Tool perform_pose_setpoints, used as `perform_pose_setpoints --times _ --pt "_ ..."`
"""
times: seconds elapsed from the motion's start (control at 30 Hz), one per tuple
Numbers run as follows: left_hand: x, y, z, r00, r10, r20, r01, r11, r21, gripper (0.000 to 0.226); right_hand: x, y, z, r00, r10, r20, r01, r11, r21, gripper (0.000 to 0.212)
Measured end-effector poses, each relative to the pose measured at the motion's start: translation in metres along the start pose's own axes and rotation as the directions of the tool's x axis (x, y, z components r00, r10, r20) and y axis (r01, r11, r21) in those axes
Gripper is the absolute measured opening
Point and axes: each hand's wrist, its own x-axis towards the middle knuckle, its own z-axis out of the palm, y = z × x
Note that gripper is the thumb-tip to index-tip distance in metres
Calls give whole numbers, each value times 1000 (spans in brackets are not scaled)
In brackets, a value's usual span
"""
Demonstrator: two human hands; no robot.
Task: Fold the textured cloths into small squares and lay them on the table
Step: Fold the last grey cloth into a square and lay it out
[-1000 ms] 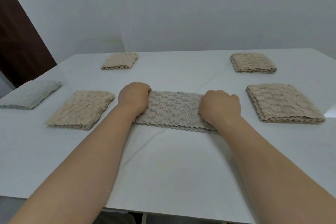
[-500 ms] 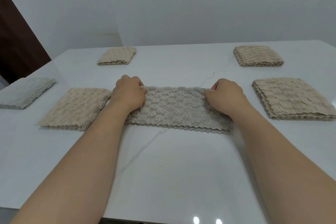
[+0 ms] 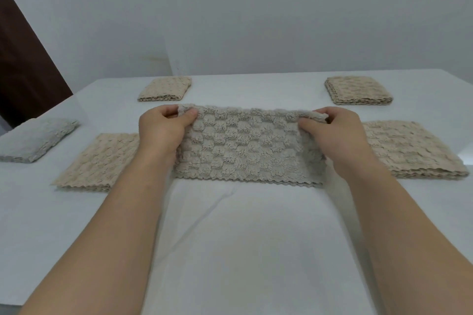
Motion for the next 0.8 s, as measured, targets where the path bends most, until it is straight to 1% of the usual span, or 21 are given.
perform_pose_setpoints --times 0.07,0.1,0.17,0.23,0.3,0.37,0.43,0.5,0.57,0.6,0.67,0.73,0.8 --pt "-1 2 3 999 21 -28 -24 994 -105 32 -3 -7 1 996 -83 -38 83 997 -4 8" --pt "-4 5 5 997 57 -44 -63 990 -123 30 -5 -11 2 991 -123 -50 122 992 -16 7" --pt "-11 9 9 985 151 -78 -159 980 -117 24 -11 -19 4 982 -176 -71 175 984 -12 6" --pt "-18 15 12 964 245 -100 -256 960 -114 21 -19 -25 6 975 -207 -79 211 977 38 7" --pt "-28 20 16 943 314 -113 -326 939 -111 20 -29 -30 9 968 -245 -54 249 965 86 16" --pt "-39 24 20 923 370 -101 -380 919 -109 20 -40 -33 12 944 -330 2 329 942 62 24" --pt "-52 28 25 896 441 -58 -445 893 -69 19 -49 -37 18 906 -417 69 415 909 40 18" --pt "-64 31 30 868 497 -4 -497 867 -31 17 -54 -39 24 885 -450 115 447 893 56 9" --pt "-73 33 33 858 511 50 -510 860 -26 12 -57 -38 30 886 -436 159 428 900 84 9" --pt "-77 33 34 860 504 78 -502 864 -44 10 -57 -38 31 888 -418 194 404 908 106 12" --pt "-80 33 35 867 478 139 -468 878 -98 5 -58 -37 32 889 -382 254 352 923 157 29" --pt "-82 33 36 869 460 185 -440 887 -140 4 -56 -36 32 885 -389 256 361 920 150 43" --pt "-83 32 37 870 448 204 -420 892 -167 6 -55 -35 32 883 -416 219 397 909 125 42"
